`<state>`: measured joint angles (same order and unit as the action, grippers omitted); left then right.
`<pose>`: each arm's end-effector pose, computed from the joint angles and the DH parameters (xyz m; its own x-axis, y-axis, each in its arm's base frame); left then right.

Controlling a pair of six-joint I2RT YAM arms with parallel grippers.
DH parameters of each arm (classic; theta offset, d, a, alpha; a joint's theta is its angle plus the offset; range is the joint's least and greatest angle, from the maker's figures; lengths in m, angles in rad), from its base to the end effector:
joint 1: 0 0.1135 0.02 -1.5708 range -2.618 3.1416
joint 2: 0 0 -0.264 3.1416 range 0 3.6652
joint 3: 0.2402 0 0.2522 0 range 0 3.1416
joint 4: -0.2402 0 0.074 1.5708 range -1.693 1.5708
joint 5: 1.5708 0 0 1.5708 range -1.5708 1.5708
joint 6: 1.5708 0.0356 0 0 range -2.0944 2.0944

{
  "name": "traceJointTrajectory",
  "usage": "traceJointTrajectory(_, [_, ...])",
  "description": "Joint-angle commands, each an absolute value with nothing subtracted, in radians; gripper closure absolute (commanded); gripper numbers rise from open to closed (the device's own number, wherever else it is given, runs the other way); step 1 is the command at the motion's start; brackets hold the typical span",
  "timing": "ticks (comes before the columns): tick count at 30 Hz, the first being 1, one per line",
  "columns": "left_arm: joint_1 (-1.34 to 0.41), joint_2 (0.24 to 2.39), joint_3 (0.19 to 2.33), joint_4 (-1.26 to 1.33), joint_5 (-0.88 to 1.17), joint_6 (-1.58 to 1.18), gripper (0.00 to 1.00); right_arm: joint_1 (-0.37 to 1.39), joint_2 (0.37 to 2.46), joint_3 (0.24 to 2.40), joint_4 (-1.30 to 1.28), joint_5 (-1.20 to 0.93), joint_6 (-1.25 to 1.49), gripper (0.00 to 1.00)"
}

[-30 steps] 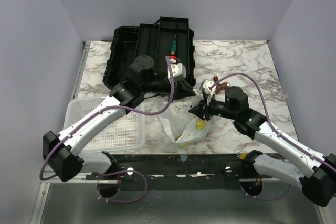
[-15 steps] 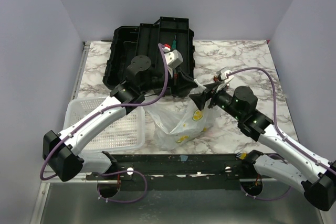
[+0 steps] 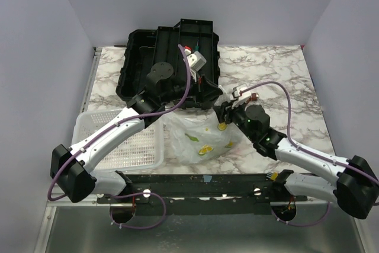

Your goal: Place the fake fruits into the plastic bag and tie a complex knot

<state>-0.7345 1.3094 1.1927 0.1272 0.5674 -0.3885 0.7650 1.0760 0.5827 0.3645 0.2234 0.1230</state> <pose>0.2143 -0.2193 0.4007 -0.3580 -0.1072 -0.9276 0.8952 0.2432 -0.3736 0.1834 0.1651 0.2687 -0.1554 0.0167 -0.9877 -0.5015 0.8601 0.0934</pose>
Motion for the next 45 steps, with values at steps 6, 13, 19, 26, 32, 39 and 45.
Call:
traceJointTrajectory(6, [-0.702,1.270,1.231,0.125,0.492,-0.405,1.00,0.766,1.173,0.398,0.563,0.179,0.040,0.83])
traceJointTrajectory(13, [-0.605,1.329,1.338,0.045,0.457,-0.301,1.00,0.766,1.108,0.372,0.474,0.094,0.064,0.97])
traceJointTrajectory(19, [-0.577,1.341,1.371,0.002,0.419,-0.221,1.00,0.767,1.073,0.387,0.428,0.100,0.079,0.99])
traceJointTrajectory(26, [-0.481,1.403,1.419,-0.228,0.157,-0.206,1.00,0.767,0.963,0.374,0.360,0.120,0.064,0.99])
traceJointTrajectory(32, [-0.418,1.488,1.428,-0.326,0.072,-0.190,1.00,0.767,0.914,0.365,0.342,0.110,0.033,0.99])
traceJointTrajectory(39, [-0.390,1.541,1.494,-0.304,0.050,-0.154,1.00,0.766,0.876,0.356,0.309,0.104,0.011,0.99])
traceJointTrajectory(45, [-0.381,1.608,1.578,-0.316,0.066,-0.125,1.00,0.767,0.875,0.360,0.311,0.112,-0.018,0.99])
